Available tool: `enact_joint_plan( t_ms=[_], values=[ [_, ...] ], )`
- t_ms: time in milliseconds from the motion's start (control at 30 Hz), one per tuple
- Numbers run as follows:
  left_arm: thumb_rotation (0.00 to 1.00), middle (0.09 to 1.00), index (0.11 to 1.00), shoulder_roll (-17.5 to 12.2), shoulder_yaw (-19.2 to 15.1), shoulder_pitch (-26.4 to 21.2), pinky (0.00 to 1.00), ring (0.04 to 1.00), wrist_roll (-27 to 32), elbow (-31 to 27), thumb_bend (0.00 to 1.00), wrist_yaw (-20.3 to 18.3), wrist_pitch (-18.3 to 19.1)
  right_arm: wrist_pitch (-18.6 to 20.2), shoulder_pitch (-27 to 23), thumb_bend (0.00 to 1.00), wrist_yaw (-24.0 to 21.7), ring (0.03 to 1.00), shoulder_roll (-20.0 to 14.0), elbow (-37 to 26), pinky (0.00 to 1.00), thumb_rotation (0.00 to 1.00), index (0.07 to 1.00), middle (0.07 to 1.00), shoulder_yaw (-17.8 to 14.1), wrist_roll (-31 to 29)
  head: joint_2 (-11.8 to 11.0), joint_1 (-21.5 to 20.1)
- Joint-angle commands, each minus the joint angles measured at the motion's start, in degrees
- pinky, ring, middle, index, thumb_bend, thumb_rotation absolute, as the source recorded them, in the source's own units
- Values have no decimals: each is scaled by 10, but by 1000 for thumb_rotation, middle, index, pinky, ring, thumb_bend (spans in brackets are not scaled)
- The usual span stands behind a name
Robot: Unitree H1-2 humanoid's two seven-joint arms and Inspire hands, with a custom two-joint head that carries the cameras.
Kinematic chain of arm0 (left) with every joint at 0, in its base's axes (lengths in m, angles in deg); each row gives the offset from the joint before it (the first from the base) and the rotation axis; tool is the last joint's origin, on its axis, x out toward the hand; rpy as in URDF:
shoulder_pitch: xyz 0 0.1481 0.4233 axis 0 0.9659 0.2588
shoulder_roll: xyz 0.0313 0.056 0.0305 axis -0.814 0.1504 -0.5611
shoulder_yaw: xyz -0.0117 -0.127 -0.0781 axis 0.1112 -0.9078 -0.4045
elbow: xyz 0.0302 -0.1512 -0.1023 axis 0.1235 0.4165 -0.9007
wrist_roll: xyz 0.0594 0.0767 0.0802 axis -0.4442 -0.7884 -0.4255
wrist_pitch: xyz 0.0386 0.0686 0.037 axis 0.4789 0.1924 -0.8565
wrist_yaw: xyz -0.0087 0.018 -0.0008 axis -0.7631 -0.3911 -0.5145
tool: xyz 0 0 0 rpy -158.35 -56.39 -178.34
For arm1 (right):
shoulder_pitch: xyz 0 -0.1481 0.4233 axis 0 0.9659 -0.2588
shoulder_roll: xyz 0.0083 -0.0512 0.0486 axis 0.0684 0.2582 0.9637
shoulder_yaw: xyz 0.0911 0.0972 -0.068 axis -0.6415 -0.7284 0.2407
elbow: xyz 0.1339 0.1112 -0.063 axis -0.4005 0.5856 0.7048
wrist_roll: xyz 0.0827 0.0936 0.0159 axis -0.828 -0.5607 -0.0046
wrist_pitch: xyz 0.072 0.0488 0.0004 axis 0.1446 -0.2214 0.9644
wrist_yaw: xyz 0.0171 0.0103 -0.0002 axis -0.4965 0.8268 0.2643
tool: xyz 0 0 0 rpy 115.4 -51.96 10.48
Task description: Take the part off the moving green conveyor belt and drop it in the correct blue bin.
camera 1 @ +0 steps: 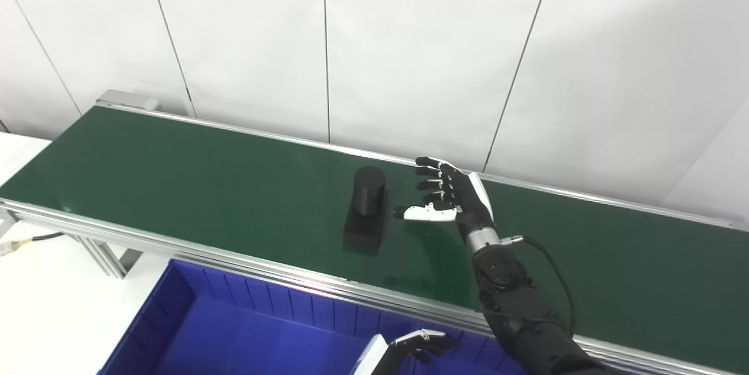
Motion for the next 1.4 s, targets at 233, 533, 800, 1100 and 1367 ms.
enact_joint_plan(
  t_ms=[233,533,800,1100,1367],
  values=[
    [64,742,726,6,0,-1,644,714,-8,-21,986,14,-14,-26,-29,1000,18,672,8,-7,594,137,774,760,9,8,2,1],
    [72,744,730,2,2,3,647,716,-9,-29,980,13,-14,-24,-23,1000,20,666,11,-4,582,144,774,760,8,9,4,0],
    [81,749,731,0,0,9,654,720,-8,-35,975,8,-14,-25,-22,982,21,686,2,2,586,128,780,776,14,14,7,-3],
    [91,752,736,-3,-3,12,651,721,-11,-41,969,5,-14,-23,-22,969,18,685,-5,15,582,126,777,792,11,9,10,-4],
    [81,749,737,-5,-3,15,650,719,-9,-46,971,2,-14,-18,-19,950,44,669,-9,18,582,108,756,757,15,18,13,-5]
  ],
)
